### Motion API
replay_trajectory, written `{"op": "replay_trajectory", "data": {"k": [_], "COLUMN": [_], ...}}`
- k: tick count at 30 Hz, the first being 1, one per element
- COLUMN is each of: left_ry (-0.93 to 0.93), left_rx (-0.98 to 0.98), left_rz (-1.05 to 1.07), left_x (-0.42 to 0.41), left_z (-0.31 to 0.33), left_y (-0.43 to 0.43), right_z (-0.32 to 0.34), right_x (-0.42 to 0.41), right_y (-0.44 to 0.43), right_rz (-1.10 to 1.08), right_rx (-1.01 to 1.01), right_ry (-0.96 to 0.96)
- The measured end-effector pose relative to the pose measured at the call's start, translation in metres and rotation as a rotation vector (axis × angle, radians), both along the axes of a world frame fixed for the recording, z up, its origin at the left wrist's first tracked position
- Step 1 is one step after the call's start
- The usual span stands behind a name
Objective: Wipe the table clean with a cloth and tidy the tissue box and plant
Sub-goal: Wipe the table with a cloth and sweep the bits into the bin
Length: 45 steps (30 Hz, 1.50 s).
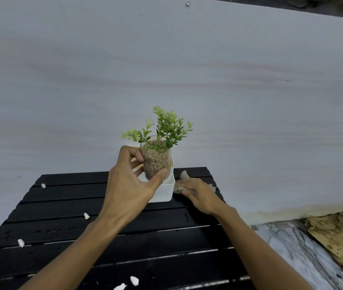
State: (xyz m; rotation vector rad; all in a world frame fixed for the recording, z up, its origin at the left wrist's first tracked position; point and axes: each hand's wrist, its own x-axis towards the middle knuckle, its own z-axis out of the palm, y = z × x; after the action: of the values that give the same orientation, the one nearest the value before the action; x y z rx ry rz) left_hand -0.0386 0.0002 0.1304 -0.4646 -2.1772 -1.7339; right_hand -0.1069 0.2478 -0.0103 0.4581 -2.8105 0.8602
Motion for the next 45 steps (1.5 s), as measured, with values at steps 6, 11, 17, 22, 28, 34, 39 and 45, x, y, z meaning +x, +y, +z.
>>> {"op": "replay_trajectory", "data": {"k": [6,11,17,22,28,34,39,45], "left_ry": [-0.028,-0.028,-0.024,-0.023,-0.024,-0.006,0.003,0.003], "left_rx": [0.021,0.017,0.003,0.005,0.029,0.039,0.036,0.048], "left_rz": [-0.005,-0.013,-0.014,-0.006,-0.015,-0.03,-0.029,-0.04], "left_x": [0.006,0.009,0.009,0.007,0.004,-0.003,-0.009,-0.002], "left_z": [0.005,0.009,0.008,0.006,0.002,-0.003,-0.003,0.002], "left_y": [0.006,0.009,0.011,0.009,0.006,0.007,0.006,0.007], "right_z": [0.024,0.031,0.005,0.01,0.023,0.02,-0.025,0.005], "right_x": [0.075,0.069,0.029,0.032,0.056,-0.024,-0.063,0.0], "right_y": [0.0,0.021,0.01,-0.001,0.005,-0.021,-0.018,-0.014], "right_rz": [0.081,-0.138,-0.249,-0.149,-0.121,-0.261,-0.202,-0.058], "right_rx": [-0.149,-0.32,0.01,0.011,-0.161,-0.174,0.034,0.013], "right_ry": [-0.089,-0.112,-0.093,-0.062,-0.128,0.001,-0.033,-0.067]}}
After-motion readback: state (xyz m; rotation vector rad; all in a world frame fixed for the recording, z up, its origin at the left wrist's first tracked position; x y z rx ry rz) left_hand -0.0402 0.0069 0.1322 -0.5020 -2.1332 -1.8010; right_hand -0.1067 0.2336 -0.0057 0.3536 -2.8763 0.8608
